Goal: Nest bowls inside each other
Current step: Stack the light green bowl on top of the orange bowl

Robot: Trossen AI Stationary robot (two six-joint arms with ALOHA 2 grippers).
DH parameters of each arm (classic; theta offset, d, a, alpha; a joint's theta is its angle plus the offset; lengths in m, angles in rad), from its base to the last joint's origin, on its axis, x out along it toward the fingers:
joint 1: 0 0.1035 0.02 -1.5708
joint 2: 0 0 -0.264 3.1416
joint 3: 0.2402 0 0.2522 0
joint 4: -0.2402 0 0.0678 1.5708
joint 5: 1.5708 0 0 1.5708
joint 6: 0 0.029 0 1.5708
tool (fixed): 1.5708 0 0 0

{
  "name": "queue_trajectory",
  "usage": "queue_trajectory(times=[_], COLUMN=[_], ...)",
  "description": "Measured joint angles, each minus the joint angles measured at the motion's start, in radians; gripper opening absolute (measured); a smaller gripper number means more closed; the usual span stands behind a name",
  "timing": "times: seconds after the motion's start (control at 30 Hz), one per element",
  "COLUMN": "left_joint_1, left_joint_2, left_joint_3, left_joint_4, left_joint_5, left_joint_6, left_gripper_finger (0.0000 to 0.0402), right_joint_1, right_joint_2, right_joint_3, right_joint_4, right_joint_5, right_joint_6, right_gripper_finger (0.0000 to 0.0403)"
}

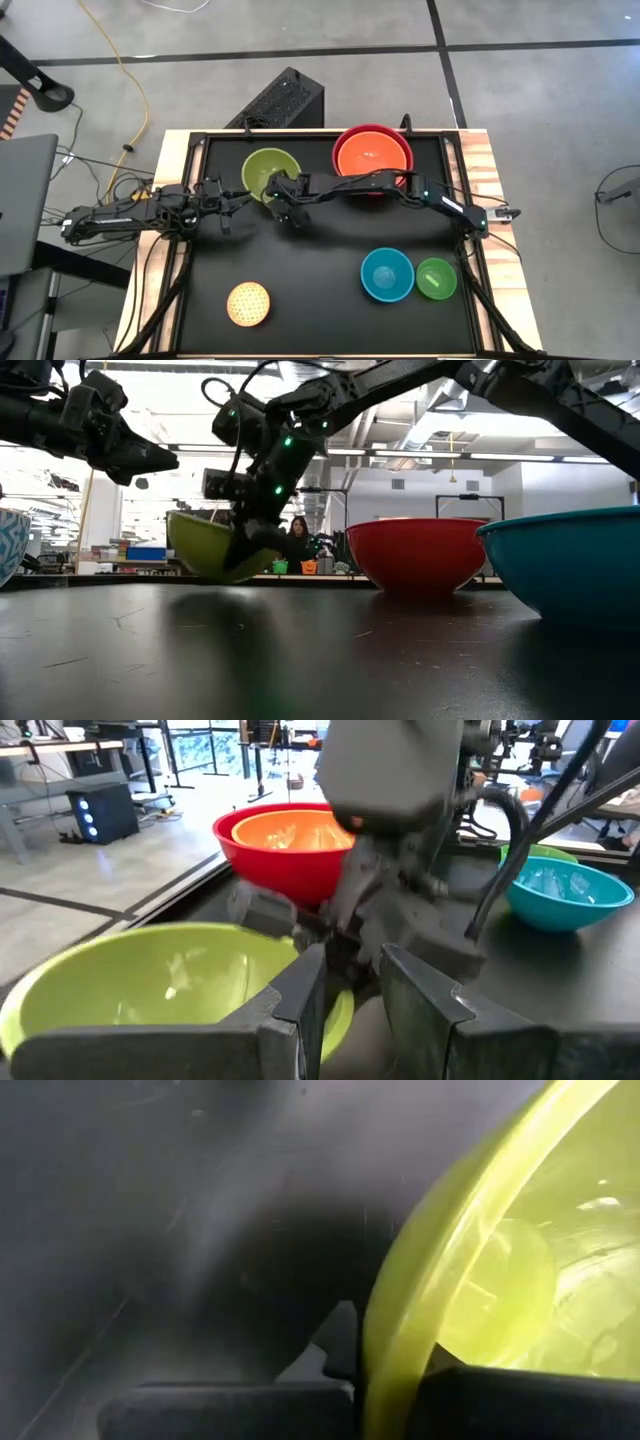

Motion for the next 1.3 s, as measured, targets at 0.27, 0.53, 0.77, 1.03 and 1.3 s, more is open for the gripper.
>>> queue_trajectory(times=[0.27, 0.53, 0.77, 1.03, 1.3], left_joint_1=[0.000, 0.000, 0.000, 0.000, 0.000], left_joint_2=[0.000, 0.000, 0.000, 0.000, 0.000], left_joint_3=[0.000, 0.000, 0.000, 0.000, 0.000], left_joint_4=[-0.002, -0.003, -0.005, -0.009, -0.005], left_joint_5=[0.000, 0.000, 0.001, 0.003, 0.002], left_joint_6=[-0.002, -0.004, -0.007, -0.008, -0.020], left_gripper_finger=[0.0087, 0.0087, 0.0087, 0.0087, 0.0087], right_joint_1=[0.009, 0.030, 0.029, 0.029, 0.006], right_joint_2=[-0.120, -0.296, -0.450, -0.612, -0.844], right_joint_3=[0.000, 0.000, 0.001, -0.081, -0.444], right_joint_4=[-0.127, -0.229, -0.434, -0.736, -0.545], right_joint_5=[0.002, 0.245, 0.268, 0.244, 0.203], right_joint_6=[0.056, 0.100, 0.315, 0.593, 0.667], right_gripper_finger=[0.0021, 0.0021, 0.0021, 0.0021, 0.0021])
